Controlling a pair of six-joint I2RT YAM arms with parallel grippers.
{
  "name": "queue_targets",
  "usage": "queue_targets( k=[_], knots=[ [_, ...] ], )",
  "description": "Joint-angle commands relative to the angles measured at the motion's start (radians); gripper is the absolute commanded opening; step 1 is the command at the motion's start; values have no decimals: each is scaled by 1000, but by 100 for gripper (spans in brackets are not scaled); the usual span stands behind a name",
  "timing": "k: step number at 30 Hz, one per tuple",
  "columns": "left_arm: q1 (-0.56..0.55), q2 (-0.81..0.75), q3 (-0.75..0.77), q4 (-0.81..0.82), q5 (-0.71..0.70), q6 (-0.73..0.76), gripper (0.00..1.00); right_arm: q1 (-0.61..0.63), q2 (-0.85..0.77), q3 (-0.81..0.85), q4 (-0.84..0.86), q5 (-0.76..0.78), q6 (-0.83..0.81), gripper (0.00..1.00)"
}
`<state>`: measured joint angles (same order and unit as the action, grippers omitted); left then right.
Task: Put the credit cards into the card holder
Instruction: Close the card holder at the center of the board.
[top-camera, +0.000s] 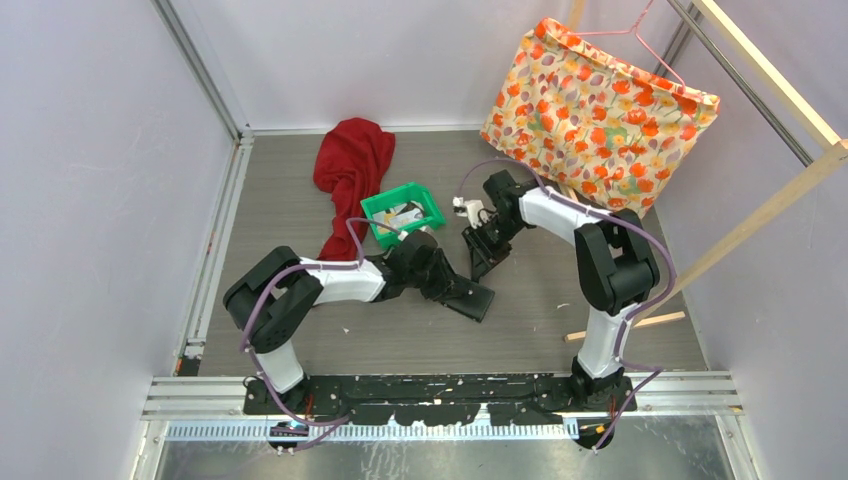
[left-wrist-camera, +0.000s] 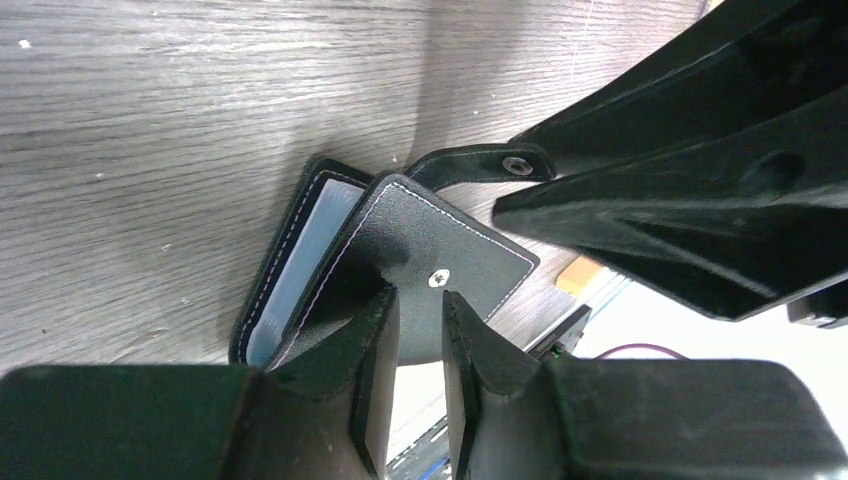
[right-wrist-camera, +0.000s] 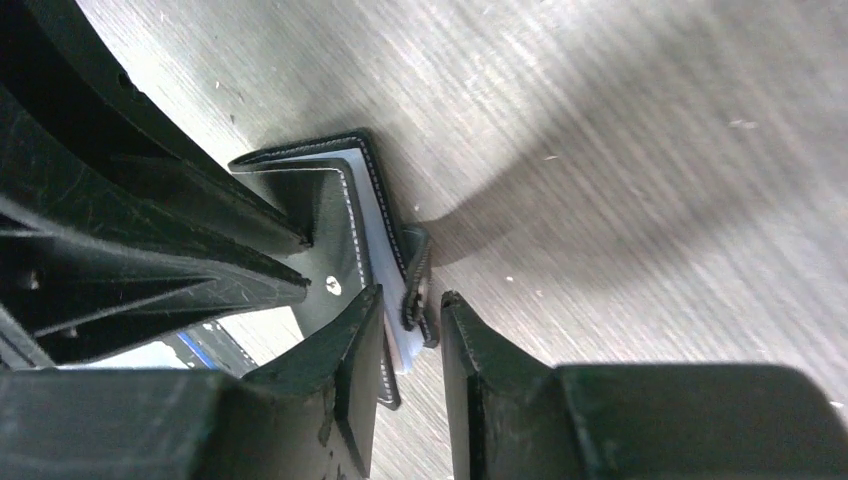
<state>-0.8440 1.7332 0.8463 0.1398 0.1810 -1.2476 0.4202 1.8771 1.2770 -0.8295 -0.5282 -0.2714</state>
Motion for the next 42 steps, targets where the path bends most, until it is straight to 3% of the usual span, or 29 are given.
queue_targets(
  k=[1, 17, 29, 42],
  knots=[
    [27, 22, -62, -107, -40, 22, 25, -45, -2, 73, 3, -13, -34, 34],
    [34, 57, -35, -114, 16, 60, 24, -86, 9, 112, -80, -197, -202, 41],
    [37, 57, -42, -110, 21, 56, 23, -50, 50, 120, -106, -157, -248, 39],
    [37, 52, -53, -104, 21, 47, 22, -46, 48, 135, -125, -158, -246, 1]
  ],
)
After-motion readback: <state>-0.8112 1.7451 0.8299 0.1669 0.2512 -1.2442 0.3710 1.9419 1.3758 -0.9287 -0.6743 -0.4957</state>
